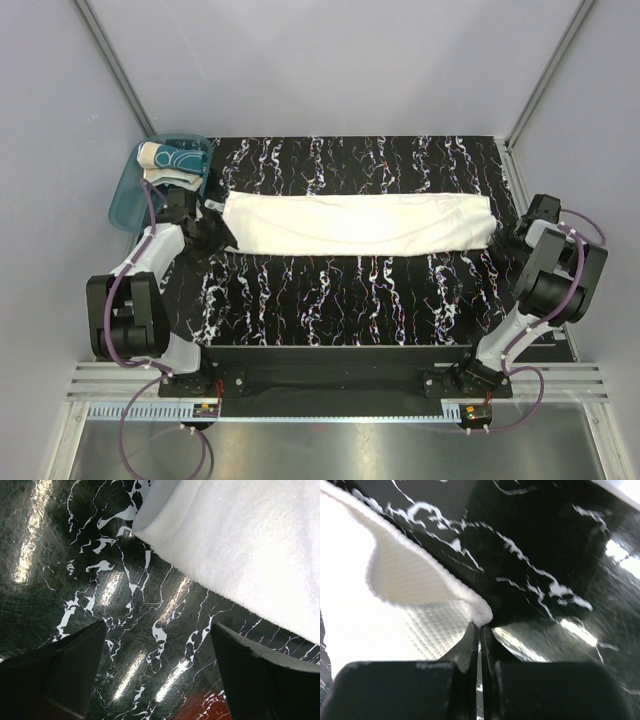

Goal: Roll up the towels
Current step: Fold the towel

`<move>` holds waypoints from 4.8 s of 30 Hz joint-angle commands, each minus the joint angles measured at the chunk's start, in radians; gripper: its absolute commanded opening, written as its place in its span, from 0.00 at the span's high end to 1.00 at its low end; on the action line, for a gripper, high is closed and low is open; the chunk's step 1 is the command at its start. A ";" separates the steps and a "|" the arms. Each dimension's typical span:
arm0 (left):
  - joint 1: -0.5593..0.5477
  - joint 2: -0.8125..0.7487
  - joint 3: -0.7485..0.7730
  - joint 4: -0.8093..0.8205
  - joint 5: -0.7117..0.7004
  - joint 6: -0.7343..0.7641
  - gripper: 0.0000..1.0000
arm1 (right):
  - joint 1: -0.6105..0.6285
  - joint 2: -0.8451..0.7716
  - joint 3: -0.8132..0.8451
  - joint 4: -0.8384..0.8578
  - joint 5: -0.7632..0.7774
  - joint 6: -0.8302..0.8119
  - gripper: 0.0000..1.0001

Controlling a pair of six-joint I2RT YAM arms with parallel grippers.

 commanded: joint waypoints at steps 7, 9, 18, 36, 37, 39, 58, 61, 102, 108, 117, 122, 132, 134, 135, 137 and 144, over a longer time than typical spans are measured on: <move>0.041 0.027 -0.082 0.153 0.030 -0.142 0.05 | 0.002 -0.114 -0.005 -0.078 0.003 -0.007 1.00; 0.044 0.061 -0.073 0.191 0.027 -0.180 0.05 | 0.002 -0.120 -0.015 -0.076 0.003 -0.007 1.00; 0.042 0.214 0.025 0.247 -0.006 -0.231 0.07 | 0.001 -0.091 -0.006 -0.081 0.009 -0.019 1.00; 0.038 0.256 0.109 0.216 -0.039 -0.208 1.00 | -0.005 -0.123 0.005 -0.104 -0.031 -0.007 1.00; 0.038 0.233 0.125 0.192 -0.042 -0.200 1.00 | -0.008 -0.144 0.023 -0.118 -0.039 -0.003 1.00; 0.036 0.162 0.194 0.111 -0.053 -0.177 1.00 | -0.019 -0.224 0.054 -0.176 -0.057 0.017 1.00; 0.070 0.061 0.571 -0.171 0.060 -0.099 1.00 | -0.148 -0.370 0.386 -0.409 -0.249 0.065 1.00; 0.068 0.108 0.631 -0.160 0.102 -0.100 1.00 | -0.134 -0.307 0.434 -0.408 -0.267 0.057 1.00; 0.191 -0.192 -0.096 0.012 0.143 0.016 0.14 | -0.158 -0.499 -0.127 -0.132 -0.269 -0.019 1.00; 0.188 -0.282 -0.136 0.050 0.203 0.045 0.11 | 0.091 -0.523 0.023 -0.152 -0.269 -0.072 1.00; 0.148 -0.329 -0.165 0.066 0.185 0.047 0.01 | 0.637 -0.428 0.284 -0.130 -0.174 0.019 1.00; 0.148 -0.368 -0.156 0.055 0.139 0.045 0.01 | 0.919 -0.312 0.375 -0.029 -0.116 0.054 1.00; 0.148 -0.445 -0.144 0.001 0.155 0.059 0.01 | 1.200 0.009 0.639 0.063 -0.030 0.105 1.00; 0.148 -0.456 -0.136 -0.030 0.172 0.065 0.01 | 1.229 0.041 0.688 0.062 0.006 0.108 1.00; 0.148 -0.464 -0.133 -0.037 0.174 0.073 0.01 | 1.254 0.065 0.702 0.062 0.013 0.112 1.00; 0.150 -0.494 -0.142 -0.036 0.160 0.074 0.01 | 1.278 0.079 0.728 0.069 0.079 0.116 1.00; 0.150 -0.514 -0.173 -0.002 0.149 0.065 0.01 | 1.374 0.104 0.790 0.174 0.220 0.090 1.00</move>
